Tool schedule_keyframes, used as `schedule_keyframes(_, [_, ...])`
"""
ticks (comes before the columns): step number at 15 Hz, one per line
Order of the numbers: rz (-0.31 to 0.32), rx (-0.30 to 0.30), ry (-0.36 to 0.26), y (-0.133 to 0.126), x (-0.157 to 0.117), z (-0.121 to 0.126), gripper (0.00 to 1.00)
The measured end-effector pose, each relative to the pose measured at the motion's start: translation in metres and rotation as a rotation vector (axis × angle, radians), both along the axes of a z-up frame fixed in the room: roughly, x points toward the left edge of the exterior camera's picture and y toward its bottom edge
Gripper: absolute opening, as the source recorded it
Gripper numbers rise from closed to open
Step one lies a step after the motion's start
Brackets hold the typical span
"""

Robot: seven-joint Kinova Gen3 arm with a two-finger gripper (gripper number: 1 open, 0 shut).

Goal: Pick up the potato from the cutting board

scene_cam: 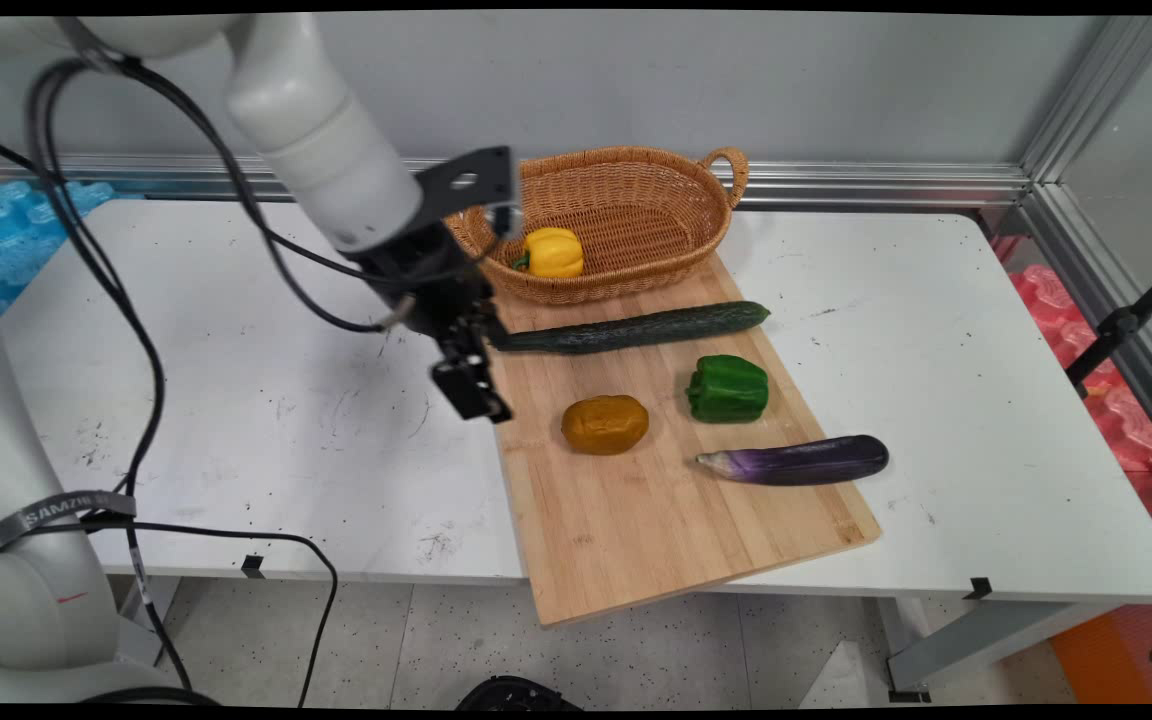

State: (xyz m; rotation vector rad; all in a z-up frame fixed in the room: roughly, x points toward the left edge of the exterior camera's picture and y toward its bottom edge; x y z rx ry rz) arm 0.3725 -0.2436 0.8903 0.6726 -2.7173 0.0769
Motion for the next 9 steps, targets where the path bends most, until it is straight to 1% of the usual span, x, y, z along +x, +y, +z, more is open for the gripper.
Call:
schedule_keyframes(2, [-0.008,-0.033,0.016,-0.002,-0.017,-0.01,1.0])
schedule_keyframes(5, [-0.011,-0.071,0.032,-0.004,-0.036,-0.028,1.0])
schedule_keyframes(9, [-0.007,-0.102,0.041,-0.007,-0.049,-0.048,1.0])
